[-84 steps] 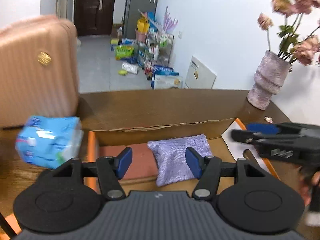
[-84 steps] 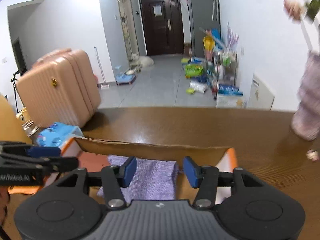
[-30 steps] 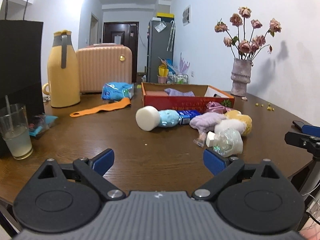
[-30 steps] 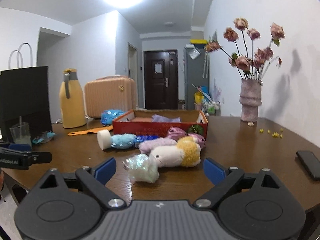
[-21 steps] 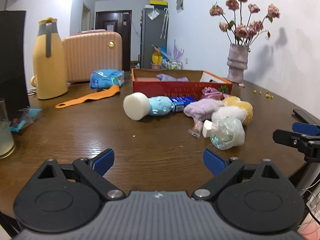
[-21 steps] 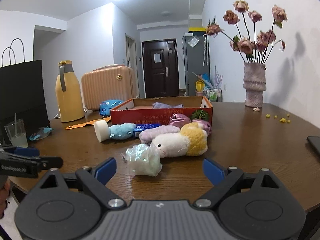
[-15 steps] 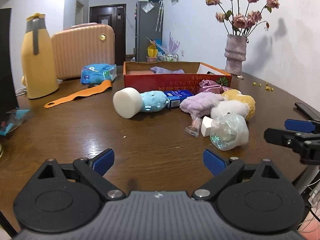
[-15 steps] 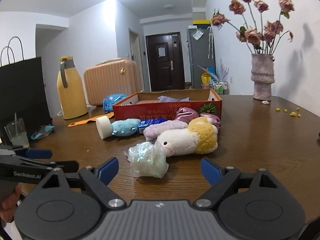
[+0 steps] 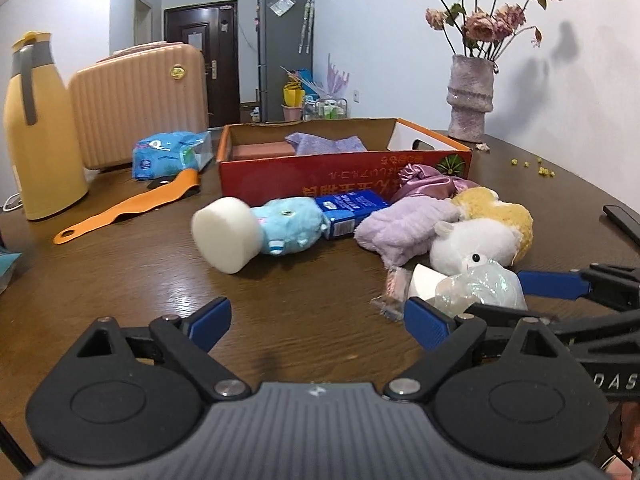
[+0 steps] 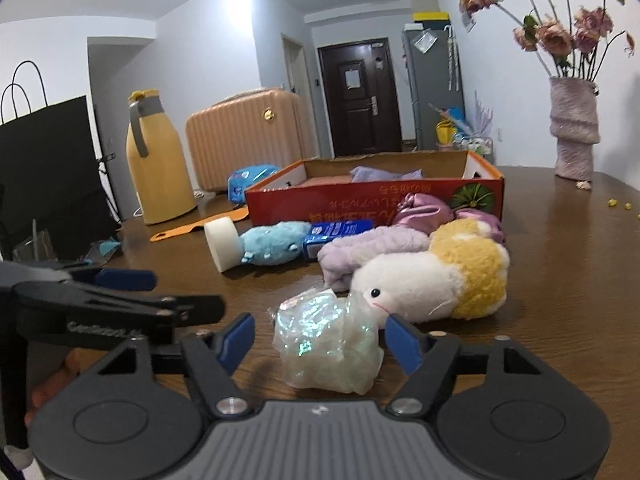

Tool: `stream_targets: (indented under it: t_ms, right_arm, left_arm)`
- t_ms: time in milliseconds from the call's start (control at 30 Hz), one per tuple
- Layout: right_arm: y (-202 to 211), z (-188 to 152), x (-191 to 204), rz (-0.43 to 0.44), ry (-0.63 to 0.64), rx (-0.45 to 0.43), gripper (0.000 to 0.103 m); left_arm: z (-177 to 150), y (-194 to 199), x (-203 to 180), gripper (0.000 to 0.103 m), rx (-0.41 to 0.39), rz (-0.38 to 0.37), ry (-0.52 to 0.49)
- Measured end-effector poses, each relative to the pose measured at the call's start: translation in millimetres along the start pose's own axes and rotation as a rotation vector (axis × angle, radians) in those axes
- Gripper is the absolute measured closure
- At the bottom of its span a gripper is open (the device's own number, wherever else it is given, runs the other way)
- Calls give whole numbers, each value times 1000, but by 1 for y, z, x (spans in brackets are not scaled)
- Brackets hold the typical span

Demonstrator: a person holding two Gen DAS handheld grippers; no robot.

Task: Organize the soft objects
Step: 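Move the left gripper back toward the white foam cylinder, then grasp the white foam cylinder with the left gripper and lift it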

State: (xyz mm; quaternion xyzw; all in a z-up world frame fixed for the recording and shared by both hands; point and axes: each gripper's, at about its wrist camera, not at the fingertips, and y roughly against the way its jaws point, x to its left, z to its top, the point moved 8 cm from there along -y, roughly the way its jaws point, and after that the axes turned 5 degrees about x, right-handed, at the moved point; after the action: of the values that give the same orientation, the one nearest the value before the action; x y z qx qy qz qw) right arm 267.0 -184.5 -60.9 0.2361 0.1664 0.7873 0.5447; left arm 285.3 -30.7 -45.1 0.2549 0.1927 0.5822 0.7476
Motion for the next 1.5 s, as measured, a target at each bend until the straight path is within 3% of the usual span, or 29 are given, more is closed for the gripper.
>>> stream_targets:
  t_ms: [67,333,500,600,667,700,800,933,1033,1067,1133,1200,1333,1500]
  right_arm:
    - [-1,-1,-6,-6,-10,5,46]
    - [6,5,-36,-40,-46,-8,45]
    - [6,12,-31,-32,-39,-34,45]
    - [8,19,-29,-38,-32,-59,45]
    - [11,24,-27,-42,-24,-79,45]
    - [11,27,-26,-43,-22,-86,45]
    - [10,31,-22,-33,-17,-93,45]
    - [1,28,-9,-18,9,-70,45]
    - [-5,25,-2,-9,11,-56,45]
    - [-7,24,0,-11,9,-51,45]
    - [-11,24,1,-23,6,-35,45]
    - [-10,24,3,-18,8,-33,45]
    - [-6,29,22,33,44,-60,45]
    - [-16,21,54,91,91,-12,47]
  left_arm:
    - [4,-6,-2,9,-1,5,-2]
    - [41,-28,42,12,-73,153,64]
    - [62,-52,64,13,-72,167,97]
    - [64,-65,76,24,-42,156,158]
    - [61,-67,80,41,-35,141,174]
    - [58,-65,81,61,-30,132,176]
    - [50,-51,81,68,-34,71,205]
    - [34,-17,70,68,-35,-96,301]
    - [13,-9,54,65,37,-265,378]
    - [7,-8,50,64,49,-288,375]
    - [-2,-5,51,47,45,-265,348]
    - [-6,3,59,43,10,-206,327]
    - [-8,12,71,41,-20,-115,292]
    - [-12,16,74,37,-25,-118,277]
